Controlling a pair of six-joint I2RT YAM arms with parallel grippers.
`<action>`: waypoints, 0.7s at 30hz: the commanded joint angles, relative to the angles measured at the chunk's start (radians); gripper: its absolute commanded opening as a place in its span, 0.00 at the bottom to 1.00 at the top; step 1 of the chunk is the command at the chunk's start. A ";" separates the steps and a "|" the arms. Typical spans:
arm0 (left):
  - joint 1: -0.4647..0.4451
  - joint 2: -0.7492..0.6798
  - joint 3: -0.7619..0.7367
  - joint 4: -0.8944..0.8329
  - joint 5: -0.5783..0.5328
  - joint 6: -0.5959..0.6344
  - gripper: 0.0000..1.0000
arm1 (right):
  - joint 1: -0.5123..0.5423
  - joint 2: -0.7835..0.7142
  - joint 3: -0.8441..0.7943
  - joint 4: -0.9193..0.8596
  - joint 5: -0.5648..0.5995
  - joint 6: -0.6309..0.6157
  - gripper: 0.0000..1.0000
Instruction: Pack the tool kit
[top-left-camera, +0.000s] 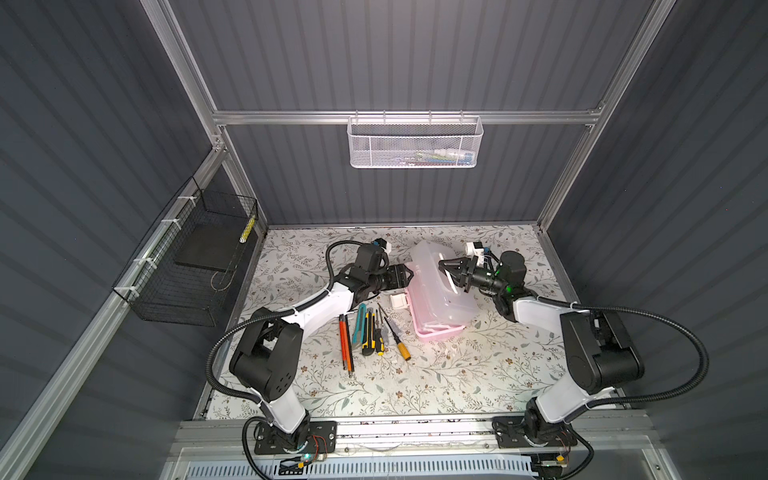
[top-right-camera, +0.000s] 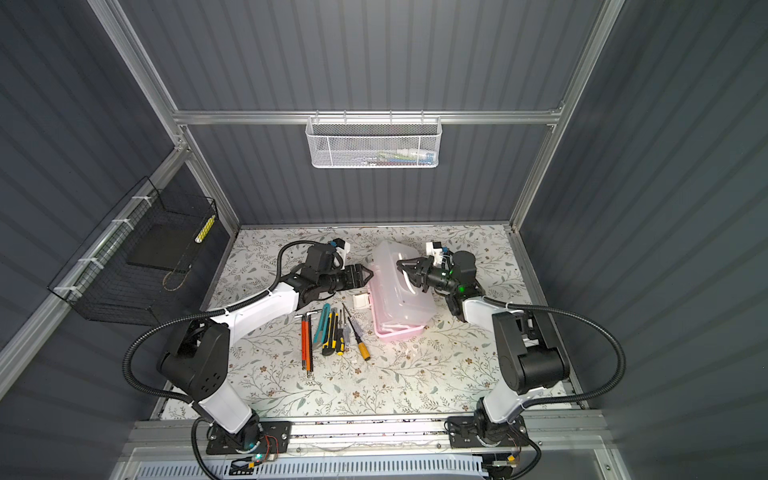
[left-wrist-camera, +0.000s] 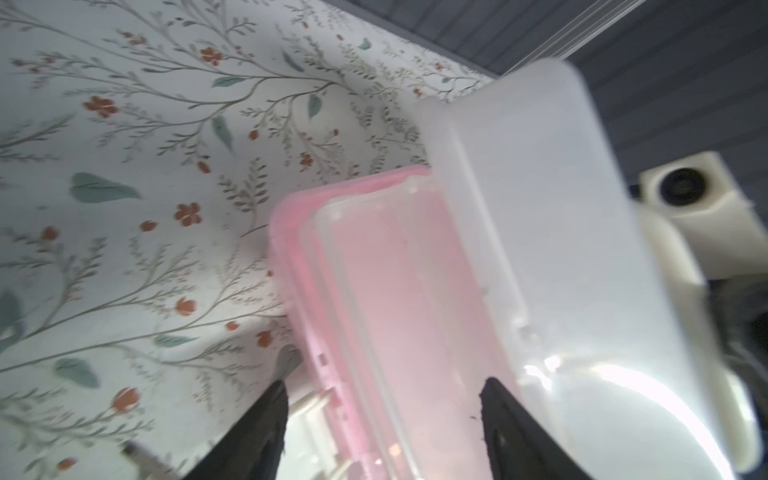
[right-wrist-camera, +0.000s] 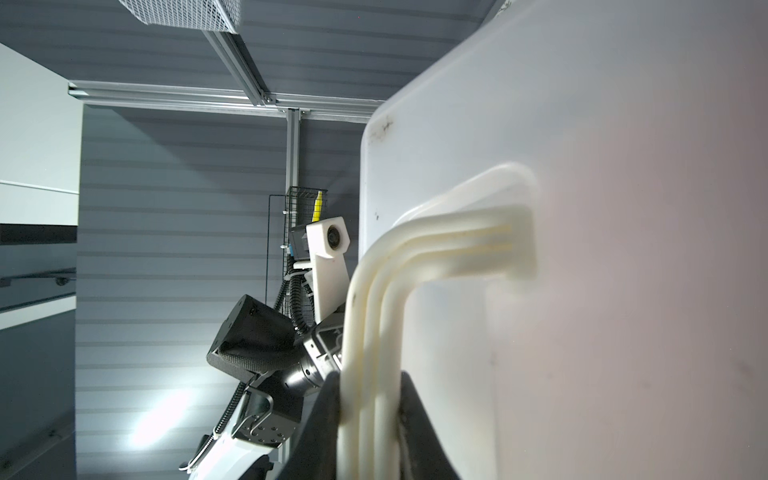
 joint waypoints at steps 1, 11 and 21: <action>-0.001 0.058 0.019 0.185 0.160 -0.124 0.75 | -0.005 0.040 -0.009 0.252 -0.031 0.143 0.00; -0.002 0.135 0.004 0.397 0.236 -0.258 0.74 | -0.003 0.048 -0.016 0.246 -0.038 0.132 0.00; -0.002 0.156 0.047 0.469 0.269 -0.300 0.73 | -0.003 0.018 -0.015 0.067 -0.019 0.017 0.00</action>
